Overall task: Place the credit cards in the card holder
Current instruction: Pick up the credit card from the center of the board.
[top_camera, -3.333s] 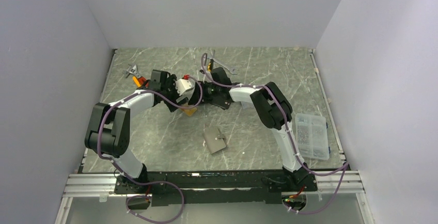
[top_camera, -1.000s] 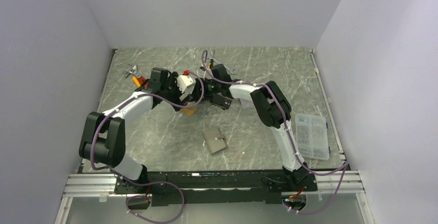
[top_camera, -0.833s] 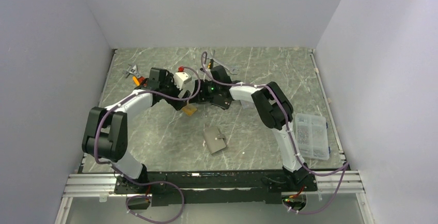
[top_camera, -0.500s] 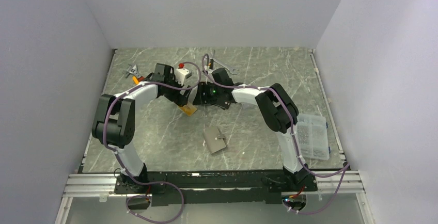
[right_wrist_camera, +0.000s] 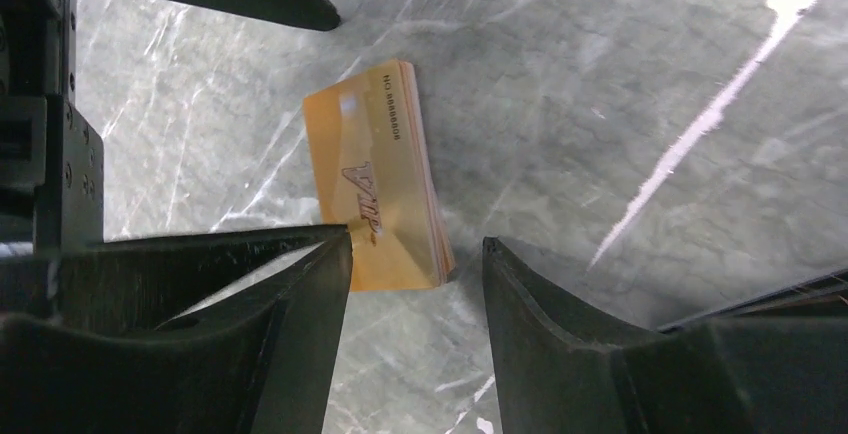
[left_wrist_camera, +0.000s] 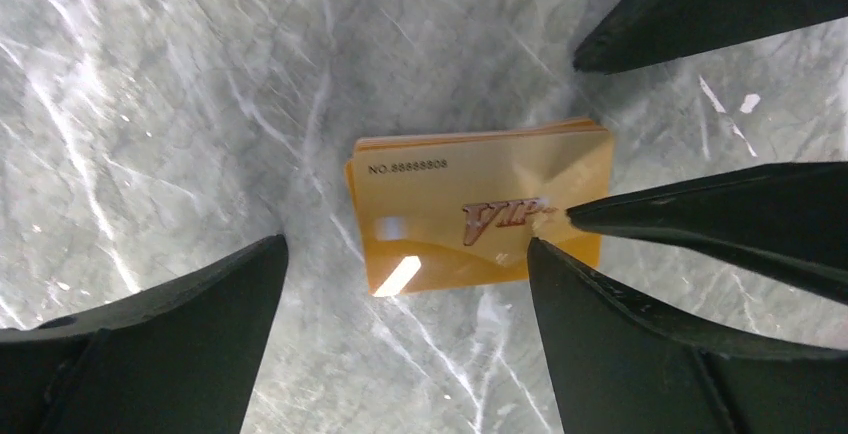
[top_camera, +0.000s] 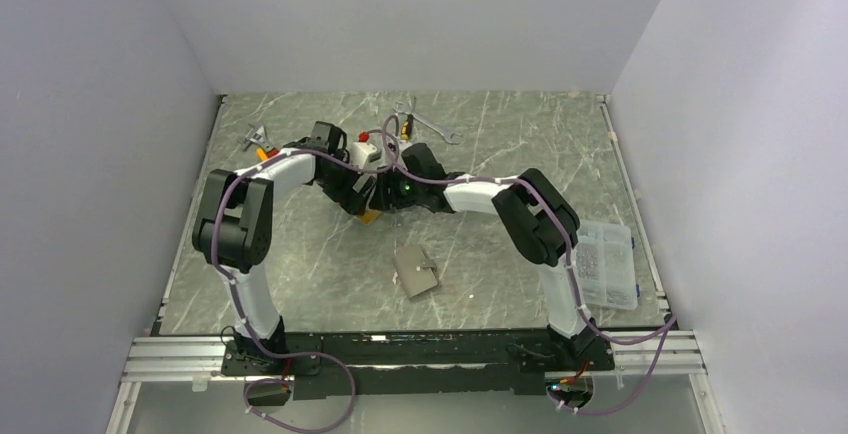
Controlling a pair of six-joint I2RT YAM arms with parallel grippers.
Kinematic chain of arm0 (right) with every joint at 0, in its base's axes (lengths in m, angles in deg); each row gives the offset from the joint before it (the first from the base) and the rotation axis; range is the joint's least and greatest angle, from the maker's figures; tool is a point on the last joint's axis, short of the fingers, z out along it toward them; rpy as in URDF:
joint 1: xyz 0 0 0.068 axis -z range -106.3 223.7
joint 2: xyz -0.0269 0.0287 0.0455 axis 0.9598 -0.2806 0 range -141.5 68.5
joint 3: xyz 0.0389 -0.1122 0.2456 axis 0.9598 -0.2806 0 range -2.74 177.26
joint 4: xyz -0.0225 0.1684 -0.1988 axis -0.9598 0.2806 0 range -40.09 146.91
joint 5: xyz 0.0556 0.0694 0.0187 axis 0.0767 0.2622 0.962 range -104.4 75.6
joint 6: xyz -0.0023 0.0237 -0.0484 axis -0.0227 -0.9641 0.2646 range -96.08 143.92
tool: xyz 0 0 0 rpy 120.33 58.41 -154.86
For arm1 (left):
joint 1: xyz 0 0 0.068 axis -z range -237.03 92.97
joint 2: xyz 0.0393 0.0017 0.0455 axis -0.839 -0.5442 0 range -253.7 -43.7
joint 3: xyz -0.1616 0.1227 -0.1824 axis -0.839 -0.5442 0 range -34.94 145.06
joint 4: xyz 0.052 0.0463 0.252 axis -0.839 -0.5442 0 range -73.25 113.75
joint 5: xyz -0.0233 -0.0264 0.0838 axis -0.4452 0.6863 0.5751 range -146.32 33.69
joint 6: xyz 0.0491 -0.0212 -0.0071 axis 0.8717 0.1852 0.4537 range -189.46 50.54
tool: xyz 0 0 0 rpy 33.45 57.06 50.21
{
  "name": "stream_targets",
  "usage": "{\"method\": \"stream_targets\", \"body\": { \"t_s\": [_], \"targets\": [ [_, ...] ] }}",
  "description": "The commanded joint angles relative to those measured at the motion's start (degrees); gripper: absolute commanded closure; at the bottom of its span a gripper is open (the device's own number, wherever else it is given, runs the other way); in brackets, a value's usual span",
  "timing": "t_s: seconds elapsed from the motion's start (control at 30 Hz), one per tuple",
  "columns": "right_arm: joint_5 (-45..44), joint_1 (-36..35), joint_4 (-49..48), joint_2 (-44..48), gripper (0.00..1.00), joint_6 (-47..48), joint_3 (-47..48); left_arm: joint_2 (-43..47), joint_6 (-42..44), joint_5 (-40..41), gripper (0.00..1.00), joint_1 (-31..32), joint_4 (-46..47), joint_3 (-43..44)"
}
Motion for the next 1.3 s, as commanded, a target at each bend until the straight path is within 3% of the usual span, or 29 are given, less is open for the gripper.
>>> {"method": "stream_targets", "body": {
  "t_s": [0.0,0.23,0.37,0.43,0.9,1.27],
  "targets": [
    [-5.6,-2.1,1.8,2.6,0.46,0.7,-4.2,-4.0,-1.1,-3.0,0.07,-0.5,-5.1,4.9],
    [-6.8,-2.2,-3.4,6.1,0.46,-3.6,-10.6,-7.0,-2.0,-5.7,0.42,-1.7,-7.8,7.5],
    [-6.3,-2.4,-5.2,5.8,0.46,-5.5,-11.8,-9.4,-2.3,-6.5,0.69,-2.1,-10.6,10.3],
    [-6.5,-2.5,-5.1,5.2,0.45,-5.6,-11.5,-10.1,-2.5,-6.9,0.78,-2.7,-11.0,10.7],
    [-5.1,-0.4,-4.2,4.9,0.43,-4.7,-8.5,-8.1,-5.8,-19.0,0.91,-11.0,-11.9,12.8],
    [2.3,2.9,-6.3,6.5,0.41,-2.3,-6.9,-6.2,-3.8,-30.9,1.00,-12.5,-17.3,15.5]
  ]
}}
